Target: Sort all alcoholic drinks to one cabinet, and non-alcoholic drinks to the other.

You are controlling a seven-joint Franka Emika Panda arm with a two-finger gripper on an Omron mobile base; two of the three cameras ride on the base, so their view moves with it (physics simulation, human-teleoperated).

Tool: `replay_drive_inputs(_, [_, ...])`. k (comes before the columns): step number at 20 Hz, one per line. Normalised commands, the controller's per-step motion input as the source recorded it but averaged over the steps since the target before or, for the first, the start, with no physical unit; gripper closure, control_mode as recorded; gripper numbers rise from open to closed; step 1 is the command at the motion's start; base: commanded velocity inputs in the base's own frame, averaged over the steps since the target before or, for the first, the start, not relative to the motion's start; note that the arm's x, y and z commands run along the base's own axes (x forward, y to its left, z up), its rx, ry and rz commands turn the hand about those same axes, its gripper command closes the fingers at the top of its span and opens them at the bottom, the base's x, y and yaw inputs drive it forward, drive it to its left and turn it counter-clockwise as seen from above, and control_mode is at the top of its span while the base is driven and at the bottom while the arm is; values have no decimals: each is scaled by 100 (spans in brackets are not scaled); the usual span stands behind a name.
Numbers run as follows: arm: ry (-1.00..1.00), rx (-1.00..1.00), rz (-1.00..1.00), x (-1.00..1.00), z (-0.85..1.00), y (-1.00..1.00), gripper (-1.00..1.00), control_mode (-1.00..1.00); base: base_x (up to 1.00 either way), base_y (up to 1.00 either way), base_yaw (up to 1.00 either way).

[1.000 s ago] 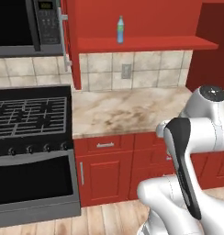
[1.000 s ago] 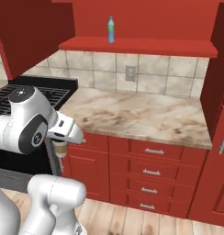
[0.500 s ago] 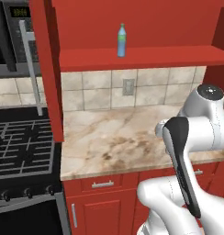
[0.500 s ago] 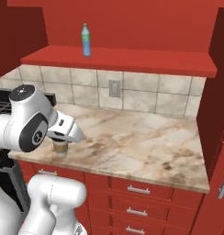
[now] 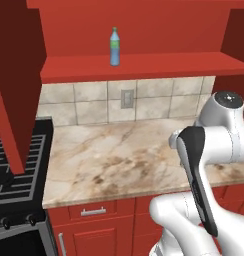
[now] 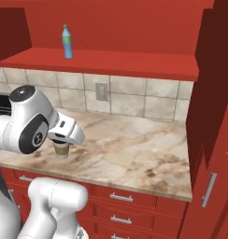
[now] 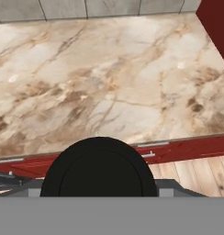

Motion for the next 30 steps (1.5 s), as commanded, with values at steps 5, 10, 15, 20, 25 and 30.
replay_drive_inputs(5, [0,0,0,0,0,0,100,100,2,-33,0])
replay_drive_inputs(10, [0,0,0,0,2,0,100,-100,4,-12,0])
replay_drive_inputs(15, [-5,0,0,0,50,0,100,-100,0,0,0])
replay_drive_inputs(20, [-8,0,0,0,94,-1,100,-100,0,0,0])
replay_drive_inputs(25, [-10,0,0,0,92,0,100,-100,0,0,0])
replay_drive_inputs(30, [-4,0,0,3,57,0,100,-100,0,0,0])
